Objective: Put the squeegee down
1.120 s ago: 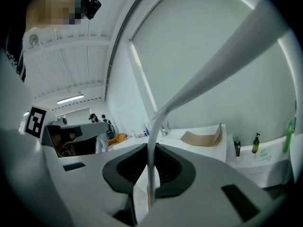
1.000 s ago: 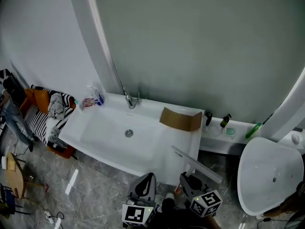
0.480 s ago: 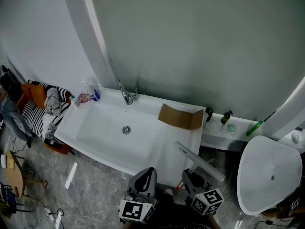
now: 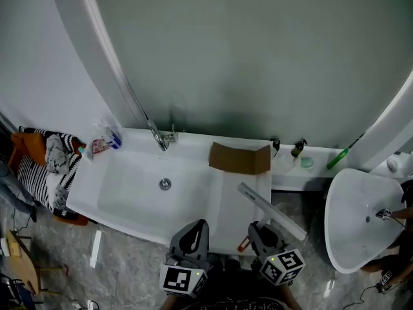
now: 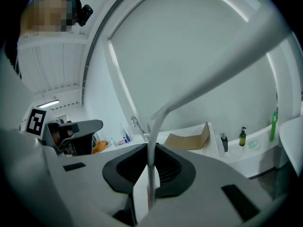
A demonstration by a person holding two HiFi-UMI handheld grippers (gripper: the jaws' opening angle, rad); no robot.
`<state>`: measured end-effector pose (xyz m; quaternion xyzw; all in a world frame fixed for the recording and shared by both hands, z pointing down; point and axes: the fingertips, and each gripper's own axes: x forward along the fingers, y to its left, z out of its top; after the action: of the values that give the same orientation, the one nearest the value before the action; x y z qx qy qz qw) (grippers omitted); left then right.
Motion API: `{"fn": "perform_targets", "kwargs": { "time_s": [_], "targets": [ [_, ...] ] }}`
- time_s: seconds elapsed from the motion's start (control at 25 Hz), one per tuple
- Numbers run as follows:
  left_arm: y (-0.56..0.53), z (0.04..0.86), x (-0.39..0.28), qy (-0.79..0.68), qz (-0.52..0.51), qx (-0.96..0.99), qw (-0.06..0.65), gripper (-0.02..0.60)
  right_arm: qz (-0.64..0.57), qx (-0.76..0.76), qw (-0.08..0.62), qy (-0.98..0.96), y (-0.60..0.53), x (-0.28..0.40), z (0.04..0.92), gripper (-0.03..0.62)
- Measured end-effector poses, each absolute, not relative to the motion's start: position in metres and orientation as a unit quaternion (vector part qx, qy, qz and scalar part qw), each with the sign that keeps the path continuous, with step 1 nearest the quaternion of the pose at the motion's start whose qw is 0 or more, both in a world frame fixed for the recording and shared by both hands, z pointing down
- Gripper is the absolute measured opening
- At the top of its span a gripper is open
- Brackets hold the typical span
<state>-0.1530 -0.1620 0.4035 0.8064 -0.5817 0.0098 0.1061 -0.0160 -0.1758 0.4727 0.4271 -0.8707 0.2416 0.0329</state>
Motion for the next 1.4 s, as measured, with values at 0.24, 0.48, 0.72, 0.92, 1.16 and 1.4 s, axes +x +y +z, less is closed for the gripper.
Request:
{"fn": "perform_targets", "kwargs": {
  "time_s": [0.24, 0.48, 0.72, 0.92, 1.16, 1.4],
  "targets": [
    [-0.190, 0.406, -0.185, -0.561, 0.015, 0.820, 0.110, 0.005, 0.249, 0.463, 0.025, -0.850, -0.199, -0.034, 0.473, 0.055],
    [-0.200, 0.416, -0.198, -0.544, 0.017, 0.831, 0.116, 0.005, 0.295, 0.466, 0.002, -0.834, -0.207, -0.047, 0.487, 0.056],
    [-0.207, 0.424, -0.203, -0.542, 0.025, 0.831, 0.124, 0.005, 0.334, 0.445, 0.000, -0.831, -0.219, -0.058, 0.503, 0.057],
    [-0.214, 0.417, -0.193, -0.543, 0.008, 0.830, 0.124, 0.005, 0.363, 0.415, 0.000, -0.834, -0.236, -0.062, 0.516, 0.055],
    [-0.216, 0.415, -0.192, -0.559, 0.008, 0.820, 0.123, 0.005, 0.386, 0.398, 0.020, -0.832, -0.259, -0.058, 0.533, 0.055],
    [-0.219, 0.416, -0.196, -0.576, 0.016, 0.808, 0.122, 0.005, 0.409, 0.389, 0.048, -0.824, -0.278, -0.054, 0.562, 0.055]
  ]
}}
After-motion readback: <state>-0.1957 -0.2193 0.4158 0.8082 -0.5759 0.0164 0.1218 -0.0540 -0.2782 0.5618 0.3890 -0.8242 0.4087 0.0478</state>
